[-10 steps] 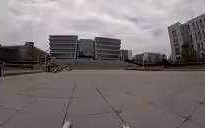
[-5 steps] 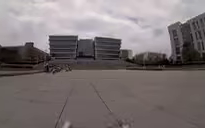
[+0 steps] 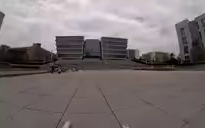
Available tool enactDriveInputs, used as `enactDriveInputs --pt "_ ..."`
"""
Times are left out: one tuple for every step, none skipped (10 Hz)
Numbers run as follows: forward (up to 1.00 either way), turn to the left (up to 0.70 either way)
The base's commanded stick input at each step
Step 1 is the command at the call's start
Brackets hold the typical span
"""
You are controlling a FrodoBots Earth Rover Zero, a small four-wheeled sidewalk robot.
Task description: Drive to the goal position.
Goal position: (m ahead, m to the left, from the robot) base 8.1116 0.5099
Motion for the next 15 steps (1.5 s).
enactDriveInputs --pt "0.7 0.0" --pt "0.7 0.0" --pt "0.7 0.0" --pt "0.7 0.0" --pt "0.7 0.0" --pt "0.7 0.0" --pt "0.7 0.0" --pt "0.7 0.0" --pt "0.7 0.0" --pt "0.7 0.0" --pt "0.7 0.0" --pt "0.7 0.0" --pt "0.7 0.0" --pt "0.7 0.0" --pt "0.7 0.0"
